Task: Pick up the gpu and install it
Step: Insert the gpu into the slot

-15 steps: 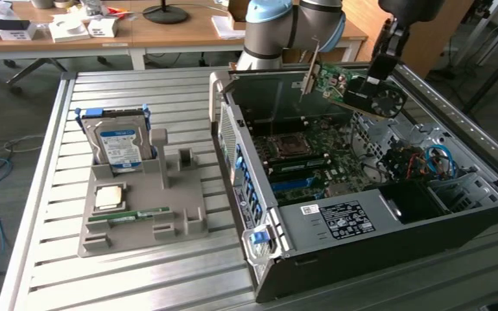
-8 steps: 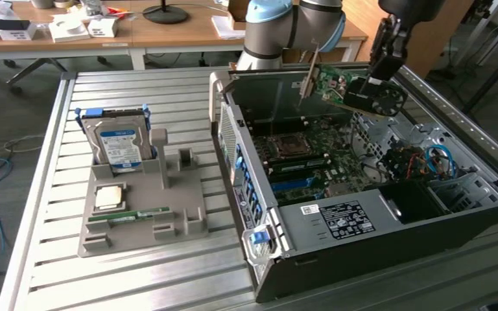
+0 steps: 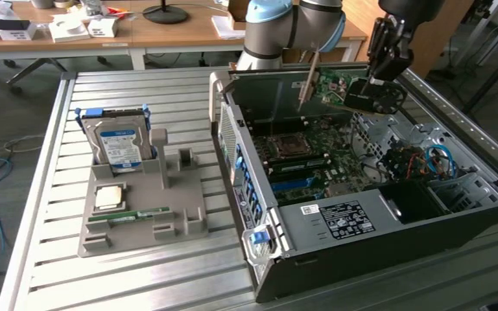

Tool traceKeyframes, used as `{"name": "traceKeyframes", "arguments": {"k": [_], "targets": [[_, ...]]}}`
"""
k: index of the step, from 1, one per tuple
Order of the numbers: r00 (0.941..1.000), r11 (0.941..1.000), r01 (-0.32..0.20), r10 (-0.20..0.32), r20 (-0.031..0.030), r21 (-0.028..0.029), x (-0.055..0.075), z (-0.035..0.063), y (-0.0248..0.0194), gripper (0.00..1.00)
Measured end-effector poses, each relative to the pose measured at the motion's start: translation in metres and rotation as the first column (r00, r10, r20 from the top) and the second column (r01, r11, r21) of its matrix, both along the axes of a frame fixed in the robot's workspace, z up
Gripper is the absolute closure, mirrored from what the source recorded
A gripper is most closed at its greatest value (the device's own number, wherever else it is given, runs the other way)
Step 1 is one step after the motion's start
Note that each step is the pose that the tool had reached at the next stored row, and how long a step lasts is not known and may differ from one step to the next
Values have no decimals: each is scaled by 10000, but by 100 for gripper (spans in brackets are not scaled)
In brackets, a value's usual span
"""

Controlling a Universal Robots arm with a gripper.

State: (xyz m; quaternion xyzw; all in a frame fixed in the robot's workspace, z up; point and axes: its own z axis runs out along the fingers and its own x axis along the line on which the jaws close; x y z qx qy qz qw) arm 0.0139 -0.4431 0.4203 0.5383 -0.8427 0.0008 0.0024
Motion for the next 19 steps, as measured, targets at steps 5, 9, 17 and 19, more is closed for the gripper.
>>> {"name": "traceKeyframes", "arguments": {"k": [5,9,17,19], "targets": [[9964,9964,-851,851,0,-22,0,-1,0,74],[9880,9880,-1544,1544,-3,-40,0,-1,0,74],[9609,9609,-2768,2768,-13,-83,0,-3,0,74],[9527,9527,-3038,3038,-17,-97,0,-3,0,74]]}}
